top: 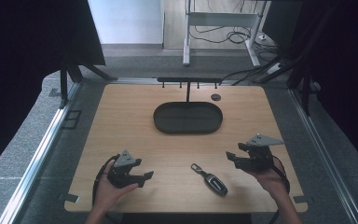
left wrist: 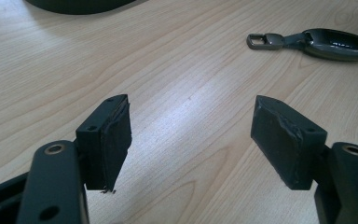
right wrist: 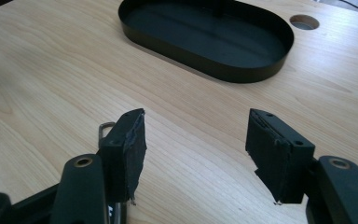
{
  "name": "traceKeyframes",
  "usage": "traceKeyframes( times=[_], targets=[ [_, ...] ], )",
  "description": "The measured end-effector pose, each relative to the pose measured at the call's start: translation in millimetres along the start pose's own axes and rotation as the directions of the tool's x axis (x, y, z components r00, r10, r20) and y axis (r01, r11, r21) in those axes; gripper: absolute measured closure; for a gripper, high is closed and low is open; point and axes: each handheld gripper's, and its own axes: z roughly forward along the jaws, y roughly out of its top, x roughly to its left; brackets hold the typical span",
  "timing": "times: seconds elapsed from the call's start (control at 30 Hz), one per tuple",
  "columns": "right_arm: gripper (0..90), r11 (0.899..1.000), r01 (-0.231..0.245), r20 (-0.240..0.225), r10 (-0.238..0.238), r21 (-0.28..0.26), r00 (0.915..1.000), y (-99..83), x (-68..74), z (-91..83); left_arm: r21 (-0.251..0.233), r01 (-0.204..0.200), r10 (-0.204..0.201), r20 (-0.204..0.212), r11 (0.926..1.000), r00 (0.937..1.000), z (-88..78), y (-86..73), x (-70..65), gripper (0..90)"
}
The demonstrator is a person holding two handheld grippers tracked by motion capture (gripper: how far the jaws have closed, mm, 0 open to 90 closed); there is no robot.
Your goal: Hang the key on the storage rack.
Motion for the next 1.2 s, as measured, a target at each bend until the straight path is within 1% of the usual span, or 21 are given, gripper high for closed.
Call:
traceKeyframes(
  times=[0.13, 0.23, 0.33, 0.47, 0.57, 0.6, 0.63, 0.7, 0.87, 0.93, 1.0, 1.2],
  targets=[
    [38.7, 1.0, 0.008, -0.006, -0.008, 0.007, 0.9999, 3.7, 3.3, 3.3, 0.0, 0.001, -0.001, 0.001, 1.0, 1.0, -0.1, -0.2, 0.1, 29.5],
    [38.7, 0.999, 0.02, -0.005, -0.02, 0.027, 0.9998, 5.9, 6.3, 6.9, 0.001, 0.003, -0.003, -0.003, 1.0, 1.0, 0.1, 0.0, -0.1, 29.5],
    [38.7, 0.999, 0.022, -0.013, -0.022, 0.035, 0.9997, 7.8, 9.3, 8.3, 0.005, -0.007, 0.007, 0.001, 1.0, 1.0, 1.0, 0.4, -1.8, 29.5],
    [39.3, 0.997, 0.036, -0.02, -0.035, 0.068, 0.9992, 9.1, 13.4, 13.4, 0.005, -0.006, 0.006, 0.005, 1.0, 1.0, 1.0, 0.8, -2.1, 29.5],
    [39.3, 0.995, 0.046, -0.013, -0.045, 0.086, 0.9989, 10.2, 17.0, 18.3, 0.008, 0.0, 0.0, 0.003, 1.0, 1.0, 1.2, 0.2, -1.0, 29.5],
    [39.4, 0.994, 0.055, -0.011, -0.054, 0.097, 0.9985, 10.7, 19.1, 22.1, 0.01, 0.002, -0.002, 0.003, 1.0, 1.0, 1.2, 0.1, -1.0, 29.6],
    [39.4, 0.994, 0.055, -0.011, -0.054, 0.097, 0.9985, 10.7, 19.1, 22.1, 0.01, 0.003, -0.003, 0.002, 1.0, 1.0, 1.2, 0.1, -1.1, 29.6],
    [39.7, 0.992, 0.061, -0.02, -0.059, 0.113, 0.998, 11.7, 22.1, 26.1, 0.009, 0.0, 0.0, 0.004, 1.0, 1.0, 1.0, 0.4, -1.6, 29.6],
    [40.1, 0.987, 0.088, -0.037, -0.084, 0.135, 0.9958, 14.6, 29.3, 31.0, 0.011, -0.005, 0.005, 0.009, 0.9999, 0.9999, 2.4, 0.5, -2.7, 29.6],
    [40.2, 0.985, 0.096, -0.038, -0.091, 0.144, 0.9951, 16.0, 32.4, 33.0, 0.012, -0.007, 0.006, 0.015, 0.9999, 0.9999, 3.0, 0.5, -3.1, 29.6],
    [40.4, 0.983, 0.102, -0.04, -0.097, 0.152, 0.9944, 17.9, 35.3, 35.1, 0.012, -0.003, 0.003, 0.012, 0.9999, 0.9999, 3.2, 0.4, -3.0, 29.6],
    [42.9, 0.974, 0.123, -0.069, -0.111, 0.188, 0.9914, 19.5, 43.1, 42.2, 0.009, -0.005, 0.005, 0.013, 1.0, 0.9999, 2.1, 0.9, -3.8, 29.6]
  ],
)
